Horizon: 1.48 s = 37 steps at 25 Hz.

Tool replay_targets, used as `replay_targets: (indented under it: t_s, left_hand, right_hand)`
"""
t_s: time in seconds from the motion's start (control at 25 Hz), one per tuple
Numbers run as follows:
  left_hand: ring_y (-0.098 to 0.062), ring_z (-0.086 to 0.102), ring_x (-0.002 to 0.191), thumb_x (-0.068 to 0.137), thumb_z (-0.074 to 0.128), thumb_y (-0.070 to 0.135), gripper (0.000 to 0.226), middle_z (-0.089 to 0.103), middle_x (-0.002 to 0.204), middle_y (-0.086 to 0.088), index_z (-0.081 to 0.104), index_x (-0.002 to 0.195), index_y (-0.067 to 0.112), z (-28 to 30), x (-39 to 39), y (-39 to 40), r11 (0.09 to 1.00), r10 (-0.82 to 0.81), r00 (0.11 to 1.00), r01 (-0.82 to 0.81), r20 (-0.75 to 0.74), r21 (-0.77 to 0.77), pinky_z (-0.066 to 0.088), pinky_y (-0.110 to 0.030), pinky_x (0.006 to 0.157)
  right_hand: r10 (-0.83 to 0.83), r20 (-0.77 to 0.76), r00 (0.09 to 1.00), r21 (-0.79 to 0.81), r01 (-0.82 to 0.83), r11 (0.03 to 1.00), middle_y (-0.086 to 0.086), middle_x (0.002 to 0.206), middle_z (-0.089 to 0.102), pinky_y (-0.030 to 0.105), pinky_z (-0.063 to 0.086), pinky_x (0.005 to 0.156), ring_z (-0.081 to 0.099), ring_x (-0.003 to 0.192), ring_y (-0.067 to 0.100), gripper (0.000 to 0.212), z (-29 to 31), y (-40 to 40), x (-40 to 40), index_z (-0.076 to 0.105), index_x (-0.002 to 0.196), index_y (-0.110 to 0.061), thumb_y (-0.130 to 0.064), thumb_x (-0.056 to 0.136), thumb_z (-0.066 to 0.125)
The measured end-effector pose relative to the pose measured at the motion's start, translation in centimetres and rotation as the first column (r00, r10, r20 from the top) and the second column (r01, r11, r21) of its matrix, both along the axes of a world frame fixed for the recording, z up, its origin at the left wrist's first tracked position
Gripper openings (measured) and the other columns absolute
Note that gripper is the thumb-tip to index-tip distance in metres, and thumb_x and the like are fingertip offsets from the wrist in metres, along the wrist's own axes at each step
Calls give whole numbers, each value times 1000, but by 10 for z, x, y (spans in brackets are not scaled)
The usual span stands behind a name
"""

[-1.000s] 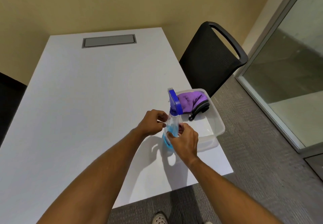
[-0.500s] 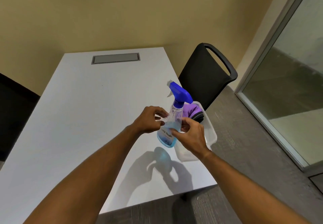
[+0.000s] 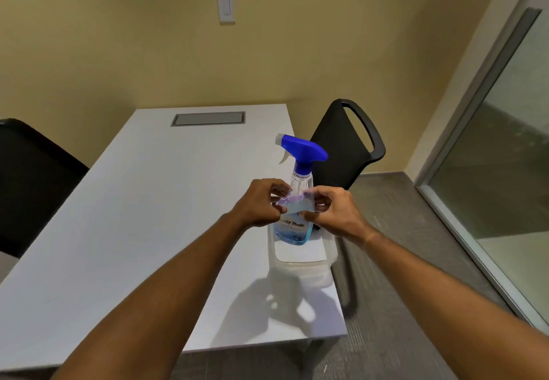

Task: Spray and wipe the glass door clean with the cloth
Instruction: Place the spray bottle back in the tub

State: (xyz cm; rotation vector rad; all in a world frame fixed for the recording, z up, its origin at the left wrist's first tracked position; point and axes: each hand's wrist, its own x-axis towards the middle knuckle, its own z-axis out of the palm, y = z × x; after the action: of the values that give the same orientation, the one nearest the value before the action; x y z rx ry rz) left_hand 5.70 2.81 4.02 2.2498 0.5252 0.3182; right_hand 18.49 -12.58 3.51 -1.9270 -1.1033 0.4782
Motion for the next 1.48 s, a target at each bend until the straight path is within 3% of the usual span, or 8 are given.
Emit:
replay_targets:
  t_s: [0.36, 0.56, 0.72, 0.84, 0.92, 1.0, 1.32, 1.48]
  left_hand:
    - [-22, 65, 96, 67, 79, -2, 47, 66, 104, -4, 62, 108, 13, -50, 16, -51, 943, 264, 964, -264, -26, -201, 57, -36, 89]
    - [-20, 65, 97, 63, 78, -6, 47, 66, 101, -2, 63, 101, 17, -81, 14, -55, 913, 314, 946, -324, -81, -248, 57, -30, 86]
    - [-21, 64, 99, 64, 76, -10, 50, 66, 105, -4, 63, 106, 14, -100, 12, -55, 890, 341, 936, -353, -91, -288, 56, -25, 86]
    - [-23, 62, 101, 66, 76, -12, 51, 64, 108, -3, 61, 107, 15, -109, 12, -55, 869, 357, 929, -368, -97, -330, 56, -30, 87]
    - [-21, 62, 100, 67, 77, -10, 51, 63, 107, 0, 61, 107, 16, -114, 11, -53, 871, 348, 932, -361, -100, -333, 55, -26, 85]
    - [-18, 61, 98, 69, 78, -5, 49, 63, 106, 2, 61, 109, 17, -115, 12, -52, 885, 328, 939, -345, -108, -314, 54, -22, 84]
    - [-15, 59, 98, 71, 77, -7, 49, 61, 105, 6, 58, 106, 22, -119, 17, -48, 887, 297, 948, -317, -112, -334, 50, -10, 73]
    - [-19, 60, 104, 70, 77, -8, 51, 60, 108, 4, 58, 109, 20, -122, 17, -45, 897, 267, 957, -291, -116, -332, 52, -21, 83]
  right_hand:
    - [252, -28, 967, -93, -254, 963, 6, 115, 68, 28, 57, 87, 66, 103, 17, 48, -45, -13, 54, 65, 120, -10, -15, 76, 81]
    - [282, -76, 956, -119, -289, 950, -8, 105, 66, 13, 56, 78, 65, 92, 3, 48, -83, -10, 56, 67, 118, -16, -18, 72, 83]
    - [286, -90, 954, -147, -297, 944, -6, 105, 67, 3, 49, 68, 64, 89, -1, 50, -102, -3, 55, 67, 119, -14, -16, 72, 84]
    - [280, -99, 955, -154, -293, 944, 1, 112, 70, 13, 56, 78, 67, 96, 7, 52, -110, 1, 54, 67, 121, -11, -13, 72, 84]
    - [266, -123, 956, -148, -282, 948, 5, 115, 71, 26, 58, 87, 68, 101, 12, 54, -113, 0, 51, 67, 122, -9, -11, 72, 85]
    - [251, -135, 958, -148, -270, 951, 4, 114, 72, 31, 58, 90, 69, 101, 12, 55, -113, -2, 49, 67, 122, -9, -10, 71, 86]
    - [227, -153, 962, -145, -249, 958, 1, 110, 73, 34, 58, 90, 69, 100, 9, 50, -115, -1, 49, 70, 117, -11, -11, 70, 86]
    - [226, -120, 967, -145, -242, 959, -2, 109, 73, 31, 59, 88, 69, 98, 7, 49, -117, -3, 49, 69, 115, -12, -14, 70, 87]
